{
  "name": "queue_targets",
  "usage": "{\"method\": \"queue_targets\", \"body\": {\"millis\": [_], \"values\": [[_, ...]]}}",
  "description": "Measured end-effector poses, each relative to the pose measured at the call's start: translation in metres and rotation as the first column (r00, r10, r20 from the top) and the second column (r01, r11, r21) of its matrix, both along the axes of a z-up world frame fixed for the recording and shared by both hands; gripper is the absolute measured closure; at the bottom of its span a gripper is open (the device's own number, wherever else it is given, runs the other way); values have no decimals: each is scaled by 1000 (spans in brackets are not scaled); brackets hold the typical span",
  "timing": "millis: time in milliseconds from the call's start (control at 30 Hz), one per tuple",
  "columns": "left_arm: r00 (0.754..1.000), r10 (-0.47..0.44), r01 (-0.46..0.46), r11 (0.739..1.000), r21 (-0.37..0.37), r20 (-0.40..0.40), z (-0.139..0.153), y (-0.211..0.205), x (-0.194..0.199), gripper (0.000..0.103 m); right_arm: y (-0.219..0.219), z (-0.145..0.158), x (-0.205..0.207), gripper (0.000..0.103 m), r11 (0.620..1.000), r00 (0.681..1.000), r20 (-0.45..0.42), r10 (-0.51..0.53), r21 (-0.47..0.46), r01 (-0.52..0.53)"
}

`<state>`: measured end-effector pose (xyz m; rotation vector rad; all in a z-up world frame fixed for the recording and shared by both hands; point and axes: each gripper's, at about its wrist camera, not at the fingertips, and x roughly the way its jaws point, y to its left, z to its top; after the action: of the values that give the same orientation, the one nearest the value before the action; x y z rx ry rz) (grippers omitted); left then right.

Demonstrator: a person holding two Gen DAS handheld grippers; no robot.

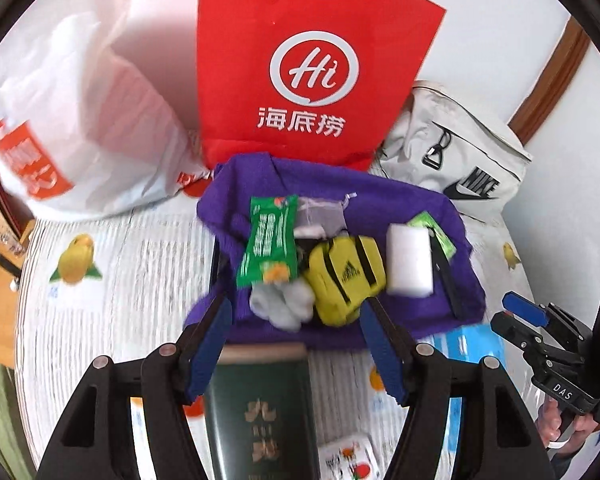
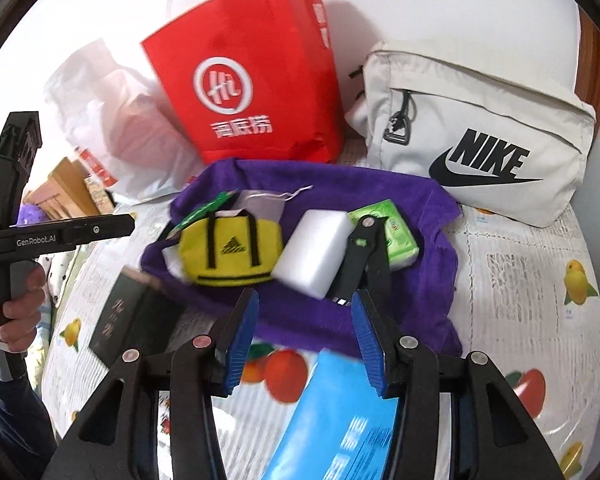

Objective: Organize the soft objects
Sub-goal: 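Move the left tool to the white tissue and grasp it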

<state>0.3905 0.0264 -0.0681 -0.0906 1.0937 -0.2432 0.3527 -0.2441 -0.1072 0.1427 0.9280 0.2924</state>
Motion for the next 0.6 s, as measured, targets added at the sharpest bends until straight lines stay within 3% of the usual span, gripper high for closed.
{"method": "queue_targets", "body": {"millis": [200,600], "values": [[1000,-10,10,1000,-12,4,-2,7,-44,38,13,6,-35,55,1000,1000,5,29,-2,-29],[998,-58,58,998,-13,-33,-34,7,-123,38,27,-2,-101,55,999,999,-13,43,26,-43]]}}
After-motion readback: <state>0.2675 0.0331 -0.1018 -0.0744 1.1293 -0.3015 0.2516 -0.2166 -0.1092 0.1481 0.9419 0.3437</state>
